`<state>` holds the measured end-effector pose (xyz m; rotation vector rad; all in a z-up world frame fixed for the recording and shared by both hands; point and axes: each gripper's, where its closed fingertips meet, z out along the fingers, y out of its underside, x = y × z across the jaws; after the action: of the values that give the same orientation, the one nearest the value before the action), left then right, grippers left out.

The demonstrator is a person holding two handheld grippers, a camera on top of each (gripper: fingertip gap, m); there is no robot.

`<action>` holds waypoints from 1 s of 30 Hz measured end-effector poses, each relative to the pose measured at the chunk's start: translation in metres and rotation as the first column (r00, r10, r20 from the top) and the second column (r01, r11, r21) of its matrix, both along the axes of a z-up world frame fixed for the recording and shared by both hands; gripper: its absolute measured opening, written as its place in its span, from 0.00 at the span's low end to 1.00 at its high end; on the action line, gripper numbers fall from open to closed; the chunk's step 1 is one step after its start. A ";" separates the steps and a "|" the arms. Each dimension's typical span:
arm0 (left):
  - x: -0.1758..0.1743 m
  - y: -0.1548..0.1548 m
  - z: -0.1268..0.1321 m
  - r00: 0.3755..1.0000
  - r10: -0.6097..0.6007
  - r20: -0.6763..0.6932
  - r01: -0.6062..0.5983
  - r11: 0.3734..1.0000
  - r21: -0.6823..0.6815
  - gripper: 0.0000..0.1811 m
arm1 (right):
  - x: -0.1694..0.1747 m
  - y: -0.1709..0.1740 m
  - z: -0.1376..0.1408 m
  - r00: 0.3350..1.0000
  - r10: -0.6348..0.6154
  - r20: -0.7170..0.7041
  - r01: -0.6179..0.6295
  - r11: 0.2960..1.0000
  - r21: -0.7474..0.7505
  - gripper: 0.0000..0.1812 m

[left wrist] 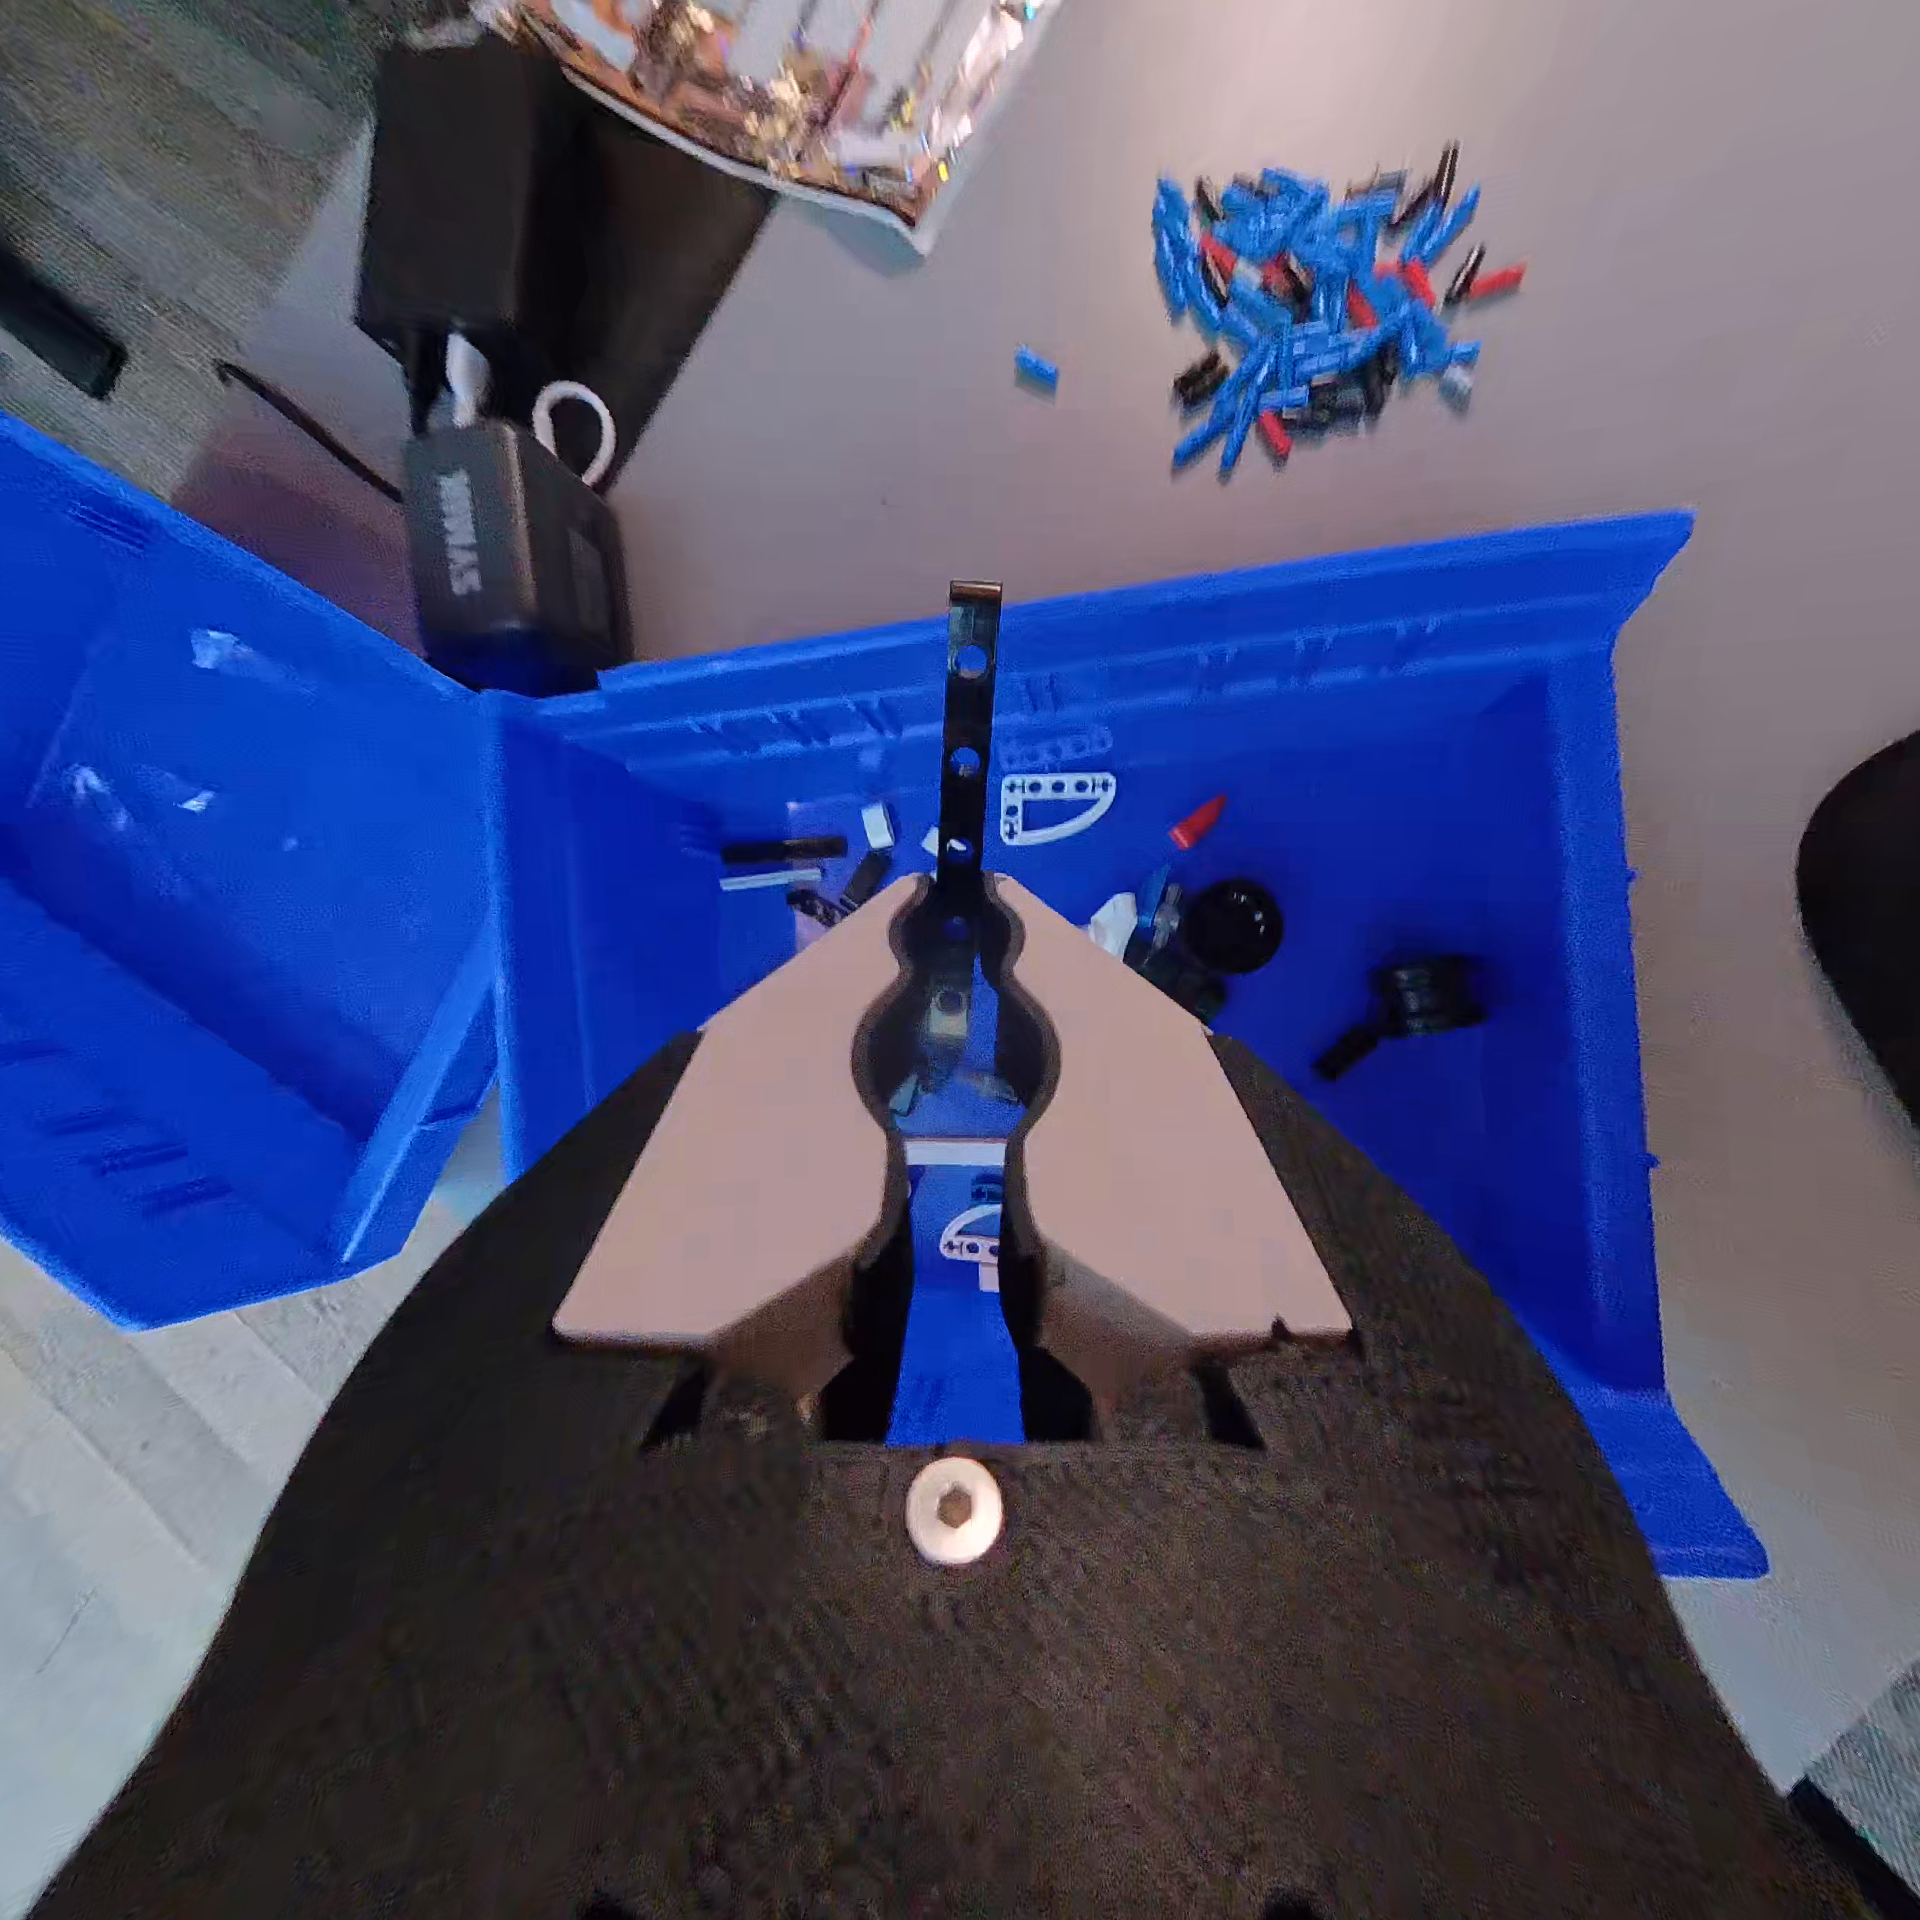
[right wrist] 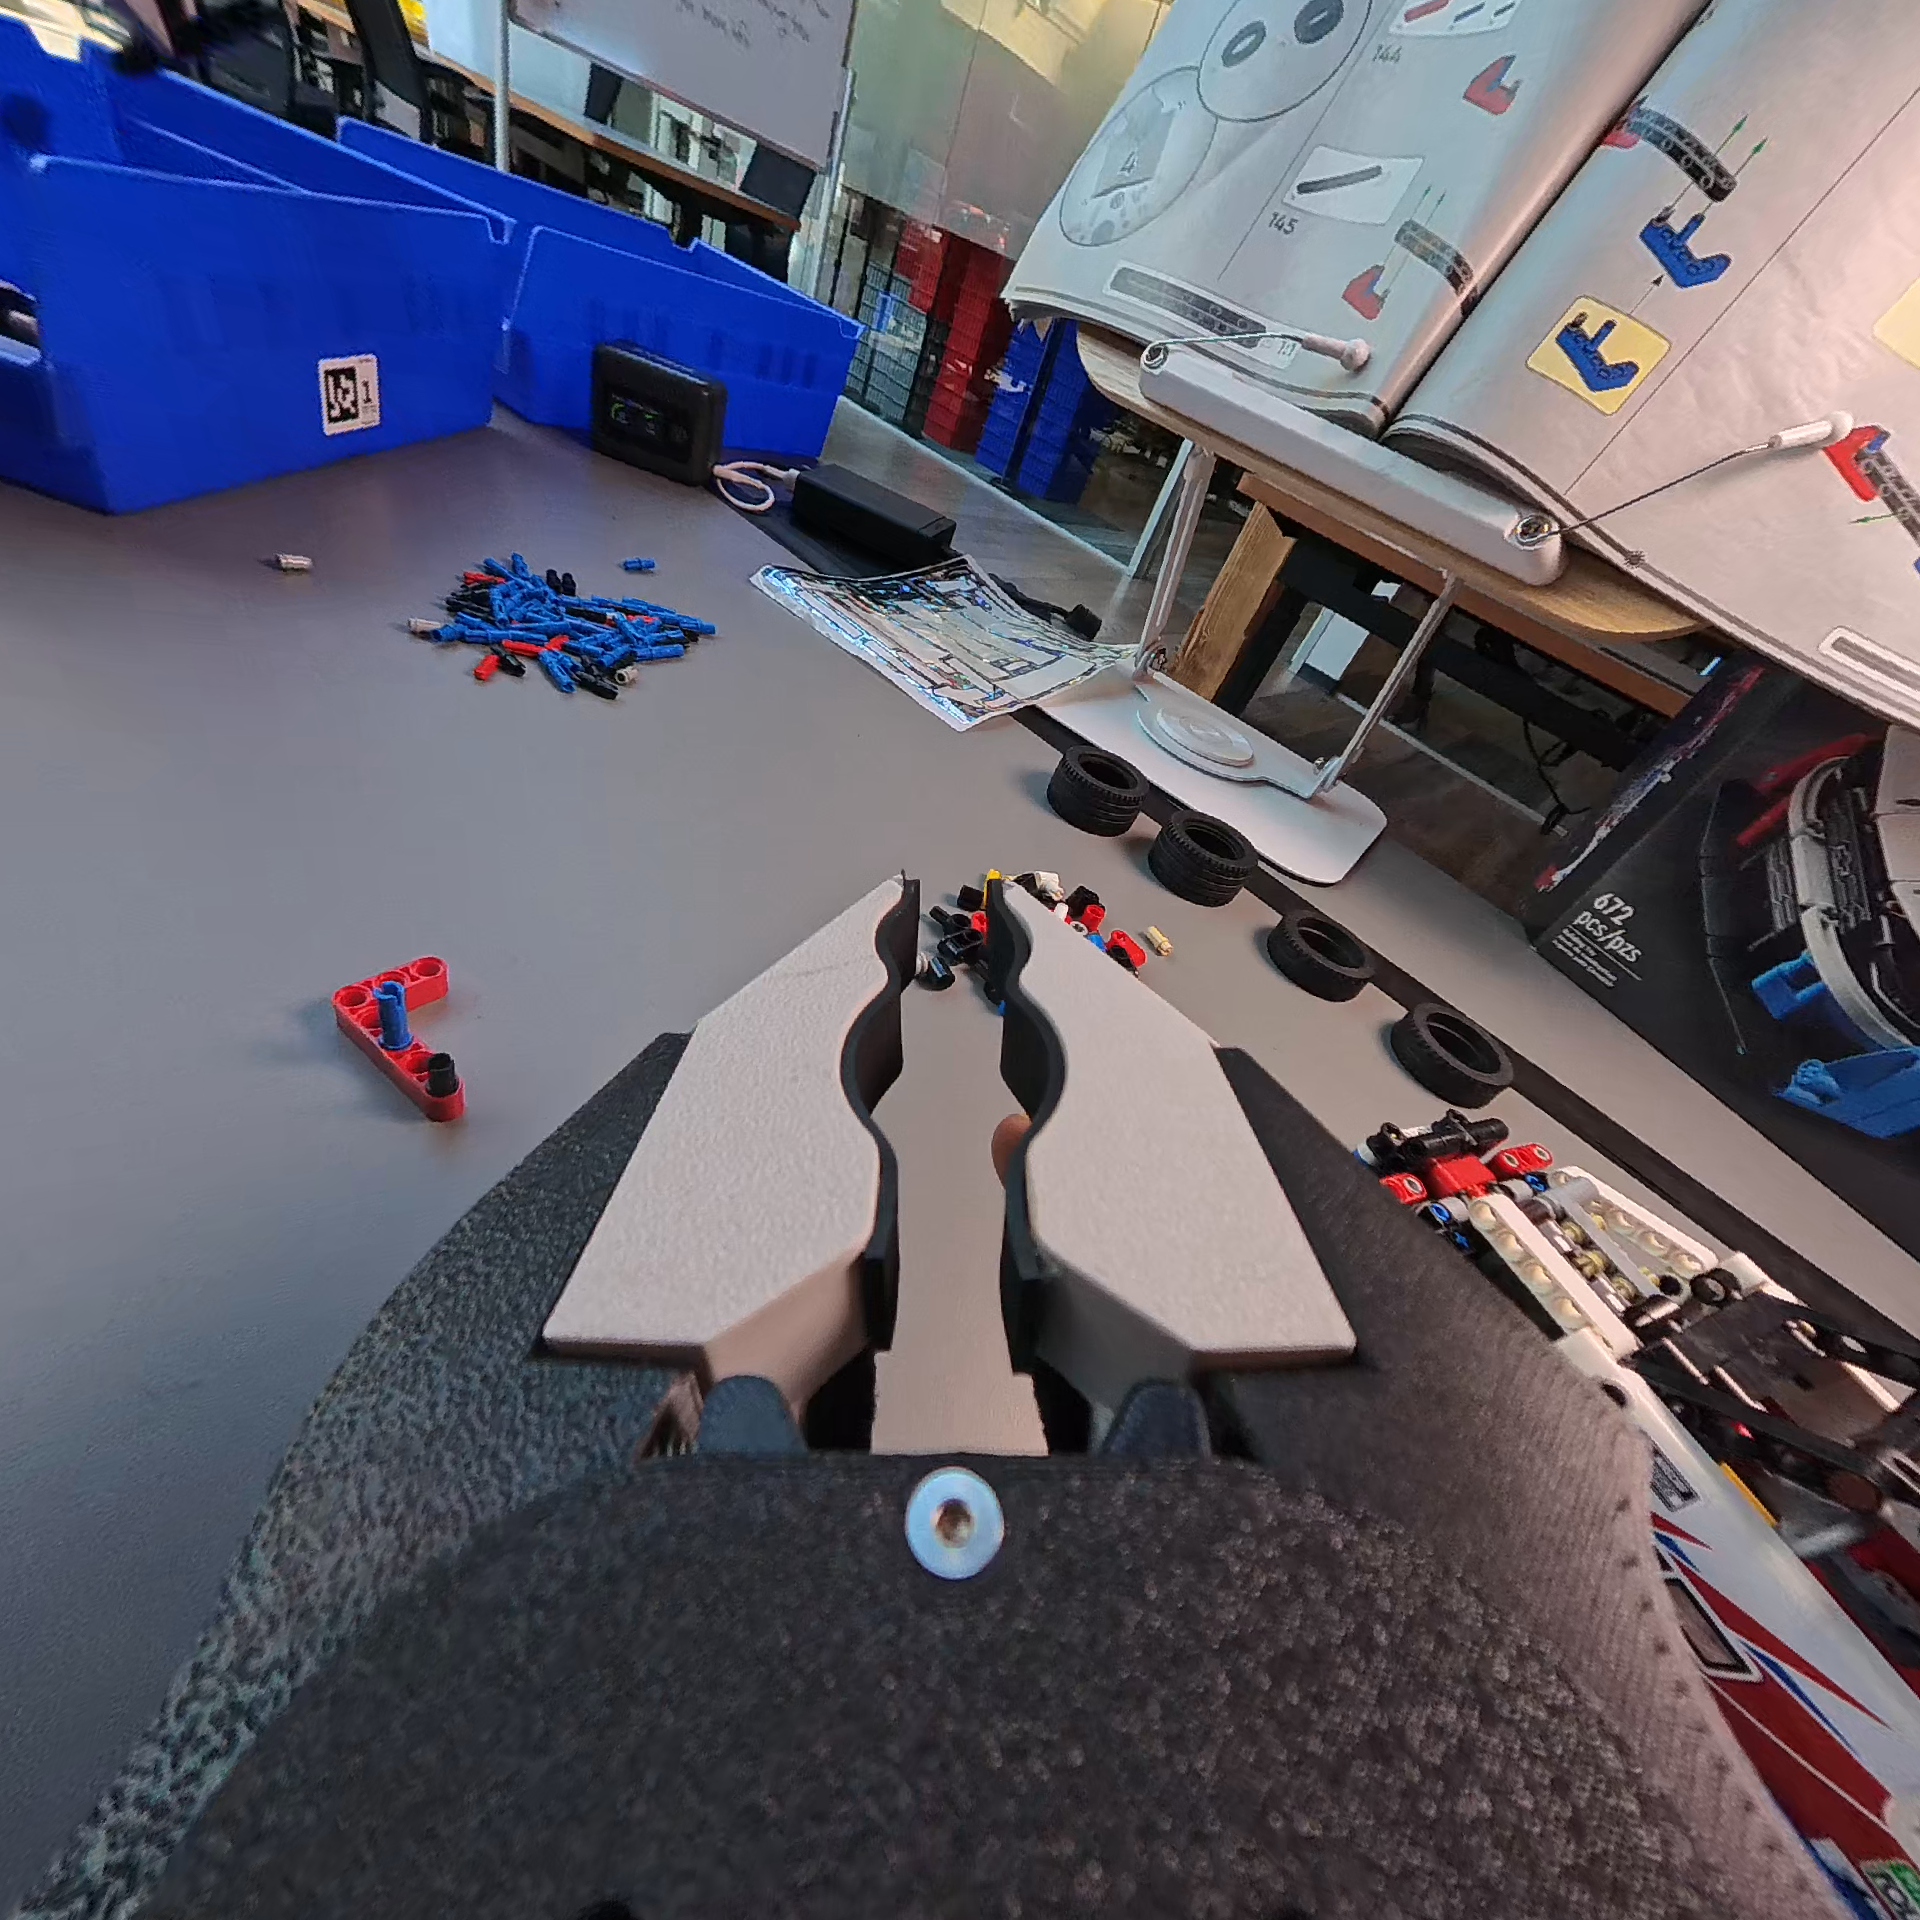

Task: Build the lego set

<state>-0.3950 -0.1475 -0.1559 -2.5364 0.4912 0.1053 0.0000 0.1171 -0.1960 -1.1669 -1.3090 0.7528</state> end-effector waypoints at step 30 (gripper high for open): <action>0.394 0.139 -0.013 0.270 -0.308 0.912 0.157 0.949 0.274 0.04 | -0.030 -0.108 0.062 0.813 0.547 -0.199 -0.549 0.609 -0.572 0.16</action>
<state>-0.0008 -0.0090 -0.1687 -1.8483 0.3046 -1.3973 -0.0304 0.0088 -0.1344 -1.2464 -1.4895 1.7460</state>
